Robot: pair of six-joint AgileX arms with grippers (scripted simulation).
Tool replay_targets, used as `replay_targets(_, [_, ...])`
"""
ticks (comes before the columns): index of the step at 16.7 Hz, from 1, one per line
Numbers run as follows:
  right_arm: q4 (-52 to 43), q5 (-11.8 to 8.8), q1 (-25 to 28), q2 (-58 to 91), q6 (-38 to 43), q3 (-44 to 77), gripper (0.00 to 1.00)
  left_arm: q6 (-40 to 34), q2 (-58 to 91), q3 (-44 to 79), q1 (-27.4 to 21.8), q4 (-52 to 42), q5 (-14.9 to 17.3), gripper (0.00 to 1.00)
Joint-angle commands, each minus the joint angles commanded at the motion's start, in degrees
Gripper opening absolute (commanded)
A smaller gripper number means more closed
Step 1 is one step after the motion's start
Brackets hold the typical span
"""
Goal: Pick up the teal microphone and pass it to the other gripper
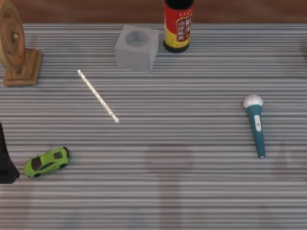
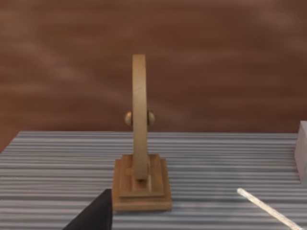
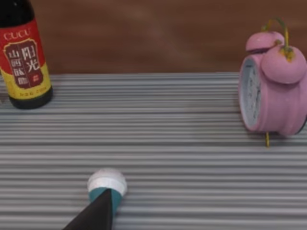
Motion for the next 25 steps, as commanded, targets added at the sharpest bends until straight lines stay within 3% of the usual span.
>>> replay_targets(15, [-34.4,1.2,13.1,80.0,15.2,54.7,1.00,0.0,0.0,0.0,0.0,0.0,0.0,1.00])
replay_targets(20, [-42.1,1.8,15.6,93.6,17.8,63.8,1.00,0.0,0.0,0.0,0.0,0.0,0.0,1.00])
replay_targets(25, [-43.1,1.9,15.9,95.2,18.1,64.7,1.00,0.0,0.0,0.0,0.0,0.0,0.0,1.00])
